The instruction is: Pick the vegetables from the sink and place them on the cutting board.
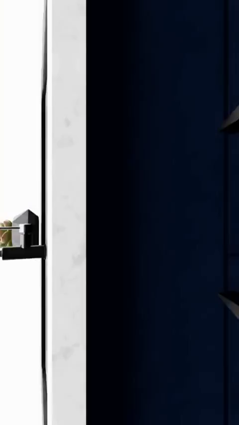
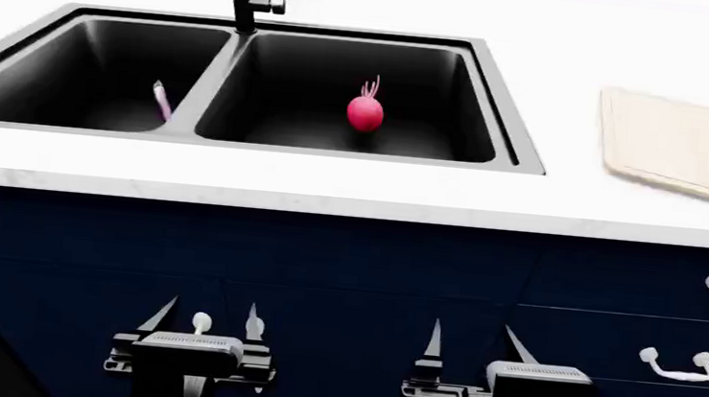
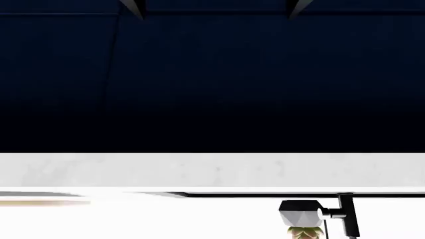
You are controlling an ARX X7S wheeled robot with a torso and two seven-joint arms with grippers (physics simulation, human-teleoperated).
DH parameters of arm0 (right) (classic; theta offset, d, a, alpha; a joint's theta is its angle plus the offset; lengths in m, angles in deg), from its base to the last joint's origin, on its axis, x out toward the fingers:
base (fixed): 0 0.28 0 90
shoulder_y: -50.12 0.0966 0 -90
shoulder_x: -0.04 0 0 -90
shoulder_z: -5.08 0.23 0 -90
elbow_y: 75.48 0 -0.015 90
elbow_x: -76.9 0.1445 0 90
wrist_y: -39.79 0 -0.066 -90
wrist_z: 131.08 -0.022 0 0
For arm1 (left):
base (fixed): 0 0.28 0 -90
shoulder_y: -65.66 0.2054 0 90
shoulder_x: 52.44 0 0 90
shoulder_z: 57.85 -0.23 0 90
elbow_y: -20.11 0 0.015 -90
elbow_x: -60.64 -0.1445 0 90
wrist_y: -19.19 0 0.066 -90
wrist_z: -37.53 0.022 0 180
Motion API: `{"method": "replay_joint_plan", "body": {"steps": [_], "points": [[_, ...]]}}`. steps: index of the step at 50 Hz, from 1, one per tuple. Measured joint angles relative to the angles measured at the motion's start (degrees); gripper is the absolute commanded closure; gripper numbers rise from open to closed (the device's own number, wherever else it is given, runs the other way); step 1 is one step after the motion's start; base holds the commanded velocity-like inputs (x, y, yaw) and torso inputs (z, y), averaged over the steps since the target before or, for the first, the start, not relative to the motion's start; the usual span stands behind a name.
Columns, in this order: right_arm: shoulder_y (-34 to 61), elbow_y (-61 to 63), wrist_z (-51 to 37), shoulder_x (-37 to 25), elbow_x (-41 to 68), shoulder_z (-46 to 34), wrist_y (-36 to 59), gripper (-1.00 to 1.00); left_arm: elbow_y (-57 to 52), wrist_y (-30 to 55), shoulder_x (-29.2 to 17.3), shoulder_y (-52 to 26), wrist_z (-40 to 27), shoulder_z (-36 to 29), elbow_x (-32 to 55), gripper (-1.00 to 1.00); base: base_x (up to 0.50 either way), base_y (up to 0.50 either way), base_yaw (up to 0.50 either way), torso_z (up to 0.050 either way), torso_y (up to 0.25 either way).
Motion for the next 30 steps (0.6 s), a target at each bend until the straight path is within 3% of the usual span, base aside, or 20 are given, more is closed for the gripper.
{"method": "replay_joint_plan", "body": {"steps": [3, 11, 21, 26, 30], "points": [[-0.11, 0.18, -0.28, -0.21, 0.38, -0.22, 0.05, -1.0, -0.27, -0.09, -0.24, 0.2, -0.19, -0.34, 0.23, -1.0, 0.0, 0.0, 0.0, 0.0, 0.0], [-0.66, 2.74, -1.12, -1.24, 3.29, -0.76, 1.29, -1.0, -3.58, 0.87, -1.61, 1.15, -0.05, -1.59, 2.34, -1.0, 0.0, 0.0, 0.0, 0.05, 0.0], [8.0, 20.87, -3.68, -4.74, 6.95, -0.37, 17.56, -1.0, -21.53, 13.94, -4.25, -8.1, -0.62, -3.31, 4.74, -1.0, 0.0, 0.0, 0.0, 0.05, 0.0], [11.63, 28.75, -5.02, -6.41, 7.9, -0.24, 25.05, -1.0, -29.31, 19.59, -5.45, -11.72, -1.26, -3.78, 5.13, -1.0, 0.04, 0.48, 0.0, 0.05, 0.0], [13.57, 33.15, -5.93, -7.26, 8.12, -0.95, 29.41, -1.0, -33.09, 22.75, -6.42, -13.57, -1.64, -4.29, 5.08, -1.0, 0.05, 0.5, 0.0, 0.0, 0.0]]}}
